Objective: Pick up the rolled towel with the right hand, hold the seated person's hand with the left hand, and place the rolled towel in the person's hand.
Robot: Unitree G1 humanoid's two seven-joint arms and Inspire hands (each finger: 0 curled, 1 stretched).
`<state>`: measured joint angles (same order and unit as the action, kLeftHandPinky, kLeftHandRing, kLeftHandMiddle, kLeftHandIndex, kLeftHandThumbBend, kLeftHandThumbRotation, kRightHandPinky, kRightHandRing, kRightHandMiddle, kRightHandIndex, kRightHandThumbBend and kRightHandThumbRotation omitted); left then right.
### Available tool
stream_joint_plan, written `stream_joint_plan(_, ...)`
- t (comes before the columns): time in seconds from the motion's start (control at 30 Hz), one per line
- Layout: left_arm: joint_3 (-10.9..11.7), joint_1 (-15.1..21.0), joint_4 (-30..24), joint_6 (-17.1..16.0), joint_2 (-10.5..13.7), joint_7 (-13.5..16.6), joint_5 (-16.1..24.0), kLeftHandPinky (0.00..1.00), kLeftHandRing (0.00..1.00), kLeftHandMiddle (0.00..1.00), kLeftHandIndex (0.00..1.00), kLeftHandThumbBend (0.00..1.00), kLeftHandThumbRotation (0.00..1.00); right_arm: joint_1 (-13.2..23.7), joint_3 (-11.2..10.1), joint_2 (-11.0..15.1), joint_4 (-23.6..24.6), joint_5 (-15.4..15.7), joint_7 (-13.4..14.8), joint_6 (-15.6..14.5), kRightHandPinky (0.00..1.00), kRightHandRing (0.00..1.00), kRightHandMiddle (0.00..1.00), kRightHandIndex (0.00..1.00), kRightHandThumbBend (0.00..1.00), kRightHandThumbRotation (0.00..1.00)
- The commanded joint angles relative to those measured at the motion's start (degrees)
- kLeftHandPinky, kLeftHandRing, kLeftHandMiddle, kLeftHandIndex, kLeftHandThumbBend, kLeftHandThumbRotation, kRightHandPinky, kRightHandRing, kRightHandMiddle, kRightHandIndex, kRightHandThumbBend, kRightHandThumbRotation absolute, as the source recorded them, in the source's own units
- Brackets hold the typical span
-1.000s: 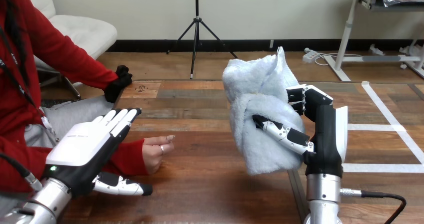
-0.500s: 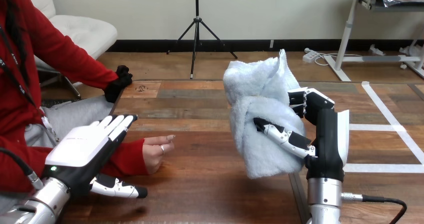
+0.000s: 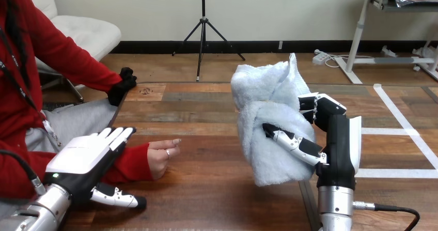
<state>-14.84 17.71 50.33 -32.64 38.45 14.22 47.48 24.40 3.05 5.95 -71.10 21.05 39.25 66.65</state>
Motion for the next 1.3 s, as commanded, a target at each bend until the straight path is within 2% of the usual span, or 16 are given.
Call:
stream_joint_plan(0.0, -0.52, 6.66, 4.46, -1.30, 0.55, -0.94, -2.58, 0.99, 1.00, 1.00, 1.00, 1.00, 0.56, 2.27, -1.18, -0.70, 5.22, -1.09, -0.20, 3.36, 0.28, 0.35, 0.45, 0.44, 0.75, 0.00)
stream_joint_plan(0.23, -1.15, 8.40, 7.82, -2.98, 0.46, -1.60, -3.95, 1.00, 1.00, 1.00, 1.00, 1.00, 0.59, 1.86, -1.57, -0.95, 6.01, -1.88, -1.46, 4.43, 0.29, 0.35, 0.45, 0.44, 0.75, 0.00)
stream_joint_plan(0.43, -1.95, 10.17, 10.69, -3.48, 0.29, -1.44, -3.98, 1.00, 1.00, 1.00, 1.00, 1.00, 0.59, 1.58, -2.48, -1.66, 6.51, -3.64, -3.77, 5.57, 0.29, 0.35, 0.45, 0.45, 0.75, 0.00)
stream_joint_plan(0.83, -3.52, 12.25, 13.59, -3.42, 0.30, -0.95, -4.10, 1.00, 1.00, 1.00, 1.00, 1.00, 0.56, 0.98, -3.24, -1.84, 8.09, -3.18, -4.52, 6.39, 0.29, 0.36, 0.45, 0.45, 0.75, 0.00)
stream_joint_plan(1.13, -4.93, 12.88, 14.77, -3.25, 0.49, 1.21, -3.25, 1.00, 1.00, 1.00, 1.00, 1.00, 0.57, 0.62, -3.69, -2.41, 8.76, -4.58, -6.23, 7.62, 0.30, 0.36, 0.44, 0.45, 0.75, 0.00)
stream_joint_plan(1.23, -5.61, 12.86, 15.01, -2.47, 0.43, 3.24, -2.70, 1.00, 1.00, 1.00, 1.00, 1.00, 0.57, 0.51, -3.96, -2.71, 8.92, -5.32, -7.26, 8.07, 0.30, 0.36, 0.44, 0.45, 0.75, 0.00)
stream_joint_plan(1.27, -6.02, 12.80, 14.94, -1.52, 0.33, 4.77, -2.09, 1.00, 1.00, 1.00, 1.00, 1.00, 0.57, 0.43, -4.07, -2.71, 9.07, -5.20, -7.34, 8.13, 0.30, 0.36, 0.44, 0.45, 0.75, 0.00)
